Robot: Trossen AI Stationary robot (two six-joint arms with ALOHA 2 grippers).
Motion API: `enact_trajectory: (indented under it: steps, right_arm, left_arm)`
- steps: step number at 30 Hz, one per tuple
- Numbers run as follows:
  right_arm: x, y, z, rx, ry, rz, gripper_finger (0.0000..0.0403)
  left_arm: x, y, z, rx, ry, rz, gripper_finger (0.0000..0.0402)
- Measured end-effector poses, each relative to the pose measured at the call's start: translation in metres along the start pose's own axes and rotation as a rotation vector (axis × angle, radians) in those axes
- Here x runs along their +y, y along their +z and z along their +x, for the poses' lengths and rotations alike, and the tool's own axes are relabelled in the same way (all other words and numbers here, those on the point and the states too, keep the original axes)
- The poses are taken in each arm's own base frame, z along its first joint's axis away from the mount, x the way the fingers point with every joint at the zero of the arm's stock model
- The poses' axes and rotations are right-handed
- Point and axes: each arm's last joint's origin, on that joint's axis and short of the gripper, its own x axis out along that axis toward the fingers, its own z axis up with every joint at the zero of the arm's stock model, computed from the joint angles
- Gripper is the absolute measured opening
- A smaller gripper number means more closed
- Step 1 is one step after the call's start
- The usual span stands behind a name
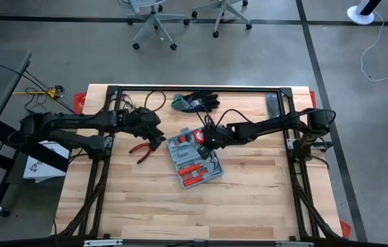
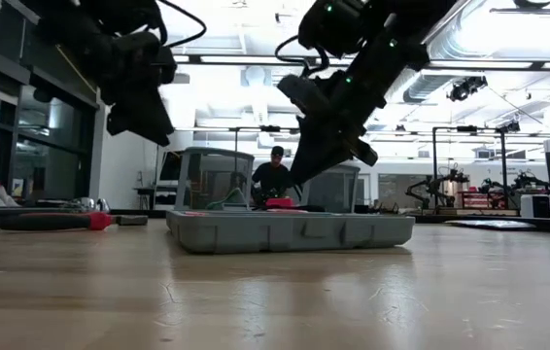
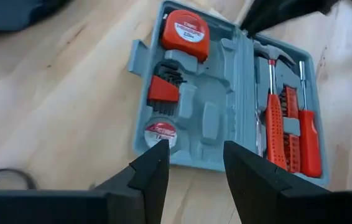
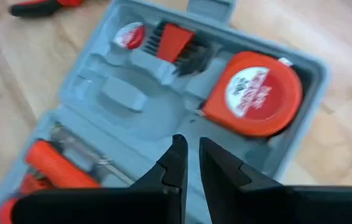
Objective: Prefit tool cases
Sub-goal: Remove the red tape measure from the gray tool case
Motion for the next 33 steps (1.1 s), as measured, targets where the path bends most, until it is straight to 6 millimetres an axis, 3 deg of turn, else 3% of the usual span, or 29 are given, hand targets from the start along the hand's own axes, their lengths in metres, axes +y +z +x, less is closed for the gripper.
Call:
enact_trajectory:
  steps: [8,17,21,26,29,33]
  right_arm:
    - [-0.025,0.016,0.003,-0.007,-0.030,-0.160,0.0101]
    - [-0.044,0.029,0.006,-0.001,-0.003,-0.052,0.0167]
    - [-0.046,0.037,0.013,-0.056,0.069,-0.016,0.0184]
    - [-0.048,0.036,0.024,0.004,0.168,0.168,0.0194]
    - [-0.043,0.037,0.026,0.014,0.252,0.228,0.0195]
    - [-0.031,0.049,0.022,-0.104,0.361,0.288,0.0195]
  left_arm:
    - [-0.004,-0.001,0.034,0.055,-0.005,0.033,0.0142]
    - [-0.003,-0.002,0.058,0.080,-0.018,0.035,0.0142]
    - [-0.004,0.000,0.063,0.056,-0.028,0.048,0.0142]
    - [-0.006,0.005,0.063,0.004,-0.056,0.058,0.0142]
    - [-0.007,0.004,0.063,0.019,-0.073,0.043,0.0142]
    - [-0.009,0.003,0.063,0.052,-0.150,0.039,0.0142]
